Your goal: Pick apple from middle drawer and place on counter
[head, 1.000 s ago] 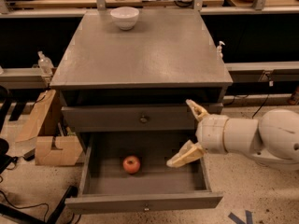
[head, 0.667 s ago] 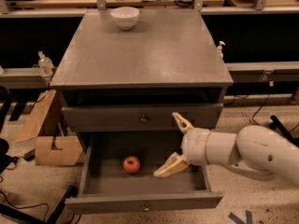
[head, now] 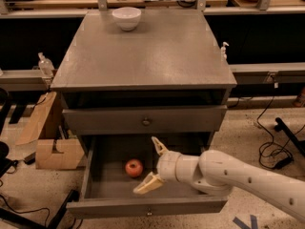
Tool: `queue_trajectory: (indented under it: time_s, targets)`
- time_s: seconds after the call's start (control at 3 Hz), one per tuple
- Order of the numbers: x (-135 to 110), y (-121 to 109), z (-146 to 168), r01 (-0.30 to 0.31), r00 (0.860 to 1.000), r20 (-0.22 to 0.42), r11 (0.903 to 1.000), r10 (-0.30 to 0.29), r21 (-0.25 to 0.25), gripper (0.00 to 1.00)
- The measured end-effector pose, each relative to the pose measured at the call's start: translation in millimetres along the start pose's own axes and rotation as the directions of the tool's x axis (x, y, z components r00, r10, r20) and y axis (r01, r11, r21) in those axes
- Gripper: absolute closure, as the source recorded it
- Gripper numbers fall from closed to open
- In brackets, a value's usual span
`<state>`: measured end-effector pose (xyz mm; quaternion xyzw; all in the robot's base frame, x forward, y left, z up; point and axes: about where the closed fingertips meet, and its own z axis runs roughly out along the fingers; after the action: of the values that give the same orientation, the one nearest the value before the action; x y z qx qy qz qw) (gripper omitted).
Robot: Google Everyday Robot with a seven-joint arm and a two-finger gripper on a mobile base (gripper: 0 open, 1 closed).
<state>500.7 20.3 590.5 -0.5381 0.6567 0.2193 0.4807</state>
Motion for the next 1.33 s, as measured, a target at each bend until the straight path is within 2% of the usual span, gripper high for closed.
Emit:
queue_trajectory:
  time_s: [0.33, 1.0, 1.33]
  targets:
    - [37, 7, 77, -0.016, 1.000, -0.013, 0.9993, 0.015, -0.034, 0.00]
    - [45, 5, 86, -0.033, 0.999, -0.002, 0.9983, 0.033, -0.048, 0.00]
    - [62, -5, 104, -0.058, 0.998, 0.032, 0.9955, 0.061, -0.075, 0.00]
